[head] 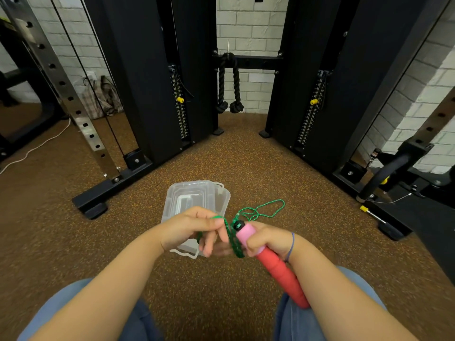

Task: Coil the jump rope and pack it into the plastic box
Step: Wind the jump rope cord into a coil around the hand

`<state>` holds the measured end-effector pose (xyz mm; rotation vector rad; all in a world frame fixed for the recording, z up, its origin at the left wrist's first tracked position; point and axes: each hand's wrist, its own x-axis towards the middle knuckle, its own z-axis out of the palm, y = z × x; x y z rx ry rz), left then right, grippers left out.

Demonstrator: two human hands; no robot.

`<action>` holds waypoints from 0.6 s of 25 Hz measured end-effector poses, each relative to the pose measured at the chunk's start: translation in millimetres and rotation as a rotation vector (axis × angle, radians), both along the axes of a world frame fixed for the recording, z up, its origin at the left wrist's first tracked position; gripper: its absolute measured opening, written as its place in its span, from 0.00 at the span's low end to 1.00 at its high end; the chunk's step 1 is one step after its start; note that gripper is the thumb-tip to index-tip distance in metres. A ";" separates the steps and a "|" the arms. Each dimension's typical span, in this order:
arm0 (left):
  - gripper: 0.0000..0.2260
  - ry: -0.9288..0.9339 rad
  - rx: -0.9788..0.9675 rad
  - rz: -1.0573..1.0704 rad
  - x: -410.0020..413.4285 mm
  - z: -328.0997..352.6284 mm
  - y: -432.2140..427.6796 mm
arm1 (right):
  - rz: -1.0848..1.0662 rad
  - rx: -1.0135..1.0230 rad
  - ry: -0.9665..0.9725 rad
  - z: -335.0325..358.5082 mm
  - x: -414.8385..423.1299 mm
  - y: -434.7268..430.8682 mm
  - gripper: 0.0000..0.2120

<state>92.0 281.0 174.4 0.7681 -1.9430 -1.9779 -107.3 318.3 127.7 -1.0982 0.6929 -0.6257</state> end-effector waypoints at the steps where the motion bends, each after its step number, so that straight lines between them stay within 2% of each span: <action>1: 0.14 0.016 -0.033 0.050 0.8 -0.7 -1.5 | 0.053 -0.005 -0.012 -1.5 2.6 1.7 0.31; 4: 0.14 0.048 -0.132 0.225 -0.3 -3.5 -4.9 | 0.216 -0.011 -0.008 -3.9 8.0 4.6 0.36; 6: 0.15 0.033 -0.182 0.353 -5.3 -7.6 -6.5 | 0.217 0.001 -0.137 -3.8 9.4 5.1 0.34; 8: 0.14 0.014 -0.157 0.449 -11.9 -14.3 -7.9 | 0.108 0.105 -0.257 -8.4 9.3 2.8 0.32; 10: 0.14 0.026 -0.073 0.459 -18.5 -20.1 -8.2 | -0.022 0.231 -0.390 -12.0 7.6 -3.4 0.34; 13: 0.14 0.071 0.116 0.377 -24.1 -27.5 -5.2 | -0.028 0.118 -0.703 13.9 11.4 -1.5 0.32; 15: 0.12 0.035 0.168 0.300 -27.1 -32.6 -0.4 | -0.065 0.135 -0.759 15.1 7.8 -5.8 0.39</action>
